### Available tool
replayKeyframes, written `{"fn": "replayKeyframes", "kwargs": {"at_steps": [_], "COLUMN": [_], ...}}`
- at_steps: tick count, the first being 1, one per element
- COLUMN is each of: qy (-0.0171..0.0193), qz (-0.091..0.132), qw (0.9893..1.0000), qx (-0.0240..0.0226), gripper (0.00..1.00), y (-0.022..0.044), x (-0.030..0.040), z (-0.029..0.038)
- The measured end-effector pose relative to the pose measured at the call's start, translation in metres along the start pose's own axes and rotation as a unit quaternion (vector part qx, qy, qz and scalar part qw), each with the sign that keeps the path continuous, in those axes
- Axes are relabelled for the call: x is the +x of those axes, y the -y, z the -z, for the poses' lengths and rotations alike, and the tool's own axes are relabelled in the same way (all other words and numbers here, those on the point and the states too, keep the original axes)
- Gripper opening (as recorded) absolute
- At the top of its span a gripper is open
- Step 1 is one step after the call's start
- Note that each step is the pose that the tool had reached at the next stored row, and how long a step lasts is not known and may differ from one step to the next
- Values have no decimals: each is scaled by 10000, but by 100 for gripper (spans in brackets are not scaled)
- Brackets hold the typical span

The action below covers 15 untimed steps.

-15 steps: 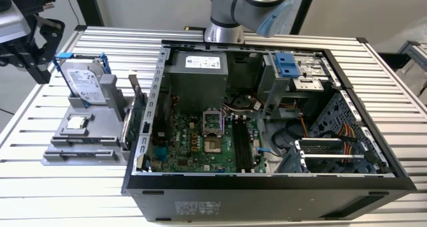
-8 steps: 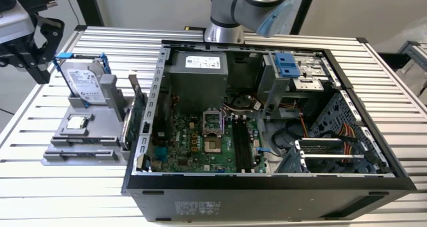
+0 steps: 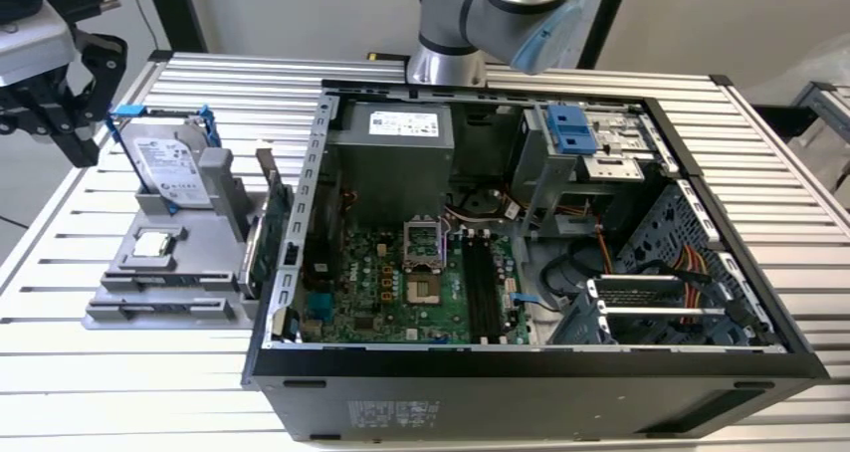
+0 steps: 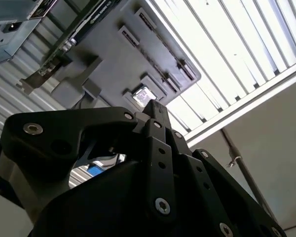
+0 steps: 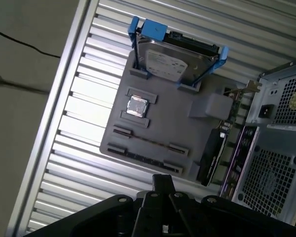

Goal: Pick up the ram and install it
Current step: 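Pick up the ram and move it above insertion slot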

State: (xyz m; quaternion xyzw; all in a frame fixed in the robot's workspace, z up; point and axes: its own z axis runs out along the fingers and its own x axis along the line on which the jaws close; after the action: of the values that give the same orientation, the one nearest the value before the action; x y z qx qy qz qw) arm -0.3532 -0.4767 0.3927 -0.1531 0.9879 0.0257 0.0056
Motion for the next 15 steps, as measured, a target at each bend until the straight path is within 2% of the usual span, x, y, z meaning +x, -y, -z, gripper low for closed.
{"fn": "replayKeyframes", "kwargs": {"at_steps": [8, 15], "qy": [-14, -26], "qz": [285, 534], "qw": [9996, 9986], "qx": [-6, -10], "gripper": [0, 0], "y": [0, -1], "x": [2, 4], "z": [0, 0]}}
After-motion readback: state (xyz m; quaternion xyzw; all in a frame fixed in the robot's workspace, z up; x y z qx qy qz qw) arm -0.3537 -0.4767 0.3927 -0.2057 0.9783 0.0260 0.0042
